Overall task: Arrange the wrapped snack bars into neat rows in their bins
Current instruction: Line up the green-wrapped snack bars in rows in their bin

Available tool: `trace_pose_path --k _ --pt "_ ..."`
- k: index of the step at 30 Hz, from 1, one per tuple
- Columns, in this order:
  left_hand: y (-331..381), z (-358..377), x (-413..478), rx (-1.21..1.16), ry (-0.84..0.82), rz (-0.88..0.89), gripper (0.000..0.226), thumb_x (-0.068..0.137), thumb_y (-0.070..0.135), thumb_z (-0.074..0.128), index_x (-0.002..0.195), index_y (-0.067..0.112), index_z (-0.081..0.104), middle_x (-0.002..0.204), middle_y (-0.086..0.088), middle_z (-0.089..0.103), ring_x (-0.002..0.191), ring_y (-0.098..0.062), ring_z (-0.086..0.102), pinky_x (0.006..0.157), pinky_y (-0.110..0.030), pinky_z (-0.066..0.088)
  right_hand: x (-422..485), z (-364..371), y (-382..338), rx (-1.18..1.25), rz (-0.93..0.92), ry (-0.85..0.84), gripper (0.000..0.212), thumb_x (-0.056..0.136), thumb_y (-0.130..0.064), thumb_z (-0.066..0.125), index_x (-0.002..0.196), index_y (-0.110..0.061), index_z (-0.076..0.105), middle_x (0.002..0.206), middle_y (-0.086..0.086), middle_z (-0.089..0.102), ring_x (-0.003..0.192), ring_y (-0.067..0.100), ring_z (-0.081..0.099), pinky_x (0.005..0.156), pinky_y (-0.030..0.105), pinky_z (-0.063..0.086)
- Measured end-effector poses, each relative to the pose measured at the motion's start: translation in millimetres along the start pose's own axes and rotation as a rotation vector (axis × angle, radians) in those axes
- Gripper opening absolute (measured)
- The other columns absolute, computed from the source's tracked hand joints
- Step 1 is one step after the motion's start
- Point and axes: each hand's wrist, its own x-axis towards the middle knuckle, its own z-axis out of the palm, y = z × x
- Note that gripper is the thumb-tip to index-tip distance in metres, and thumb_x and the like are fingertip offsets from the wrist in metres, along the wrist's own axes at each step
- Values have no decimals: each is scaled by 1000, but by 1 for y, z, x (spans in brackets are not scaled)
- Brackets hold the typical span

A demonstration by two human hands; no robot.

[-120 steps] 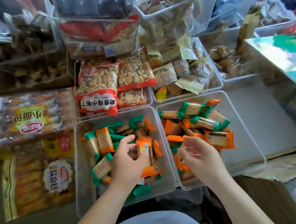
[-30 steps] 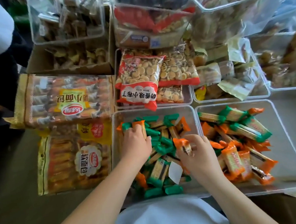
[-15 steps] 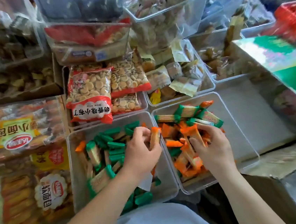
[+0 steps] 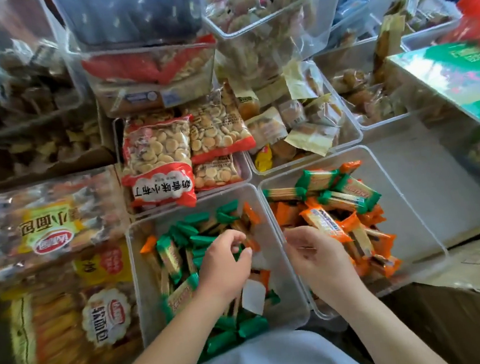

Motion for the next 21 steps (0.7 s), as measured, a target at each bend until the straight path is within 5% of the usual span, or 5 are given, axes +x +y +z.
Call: trace_pose_path --k 7,11,17,21 --pt "-39 -41 4 174 65 -44 29 101 32 64 131 31 61 132 16 56 120 -11 57 89 -23 45 70 89 -13 -256 -65 -171 41 93 -25 70 132 -16 60 127 1 58 120 19 56 94 24 47" --pt "-44 -37 6 75 28 -57 34 100 30 66 134 32 60 137 15 57 121 -10 57 97 -29 50 88 119 -14 -367 63 -196 70 94 -24 65 157 -19 33 156 7 41 145 32 37 114 45 43" --pt "-58 -36 3 -39 0 -69 36 98 25 68 133 28 62 132 14 59 115 -6 59 101 -34 55 93 130 -10 -522 18 -188 52 95 -21 60 144 -18 42 136 8 57 122 36 53 101 43 45" --pt "-61 -37 4 -66 -5 -72 31 98 25 67 129 28 64 126 17 59 110 -1 58 97 -32 55 102 137 -8 -345 222 -164 49 98 -17 58 143 -15 39 133 12 60 118 37 61 89 44 53"
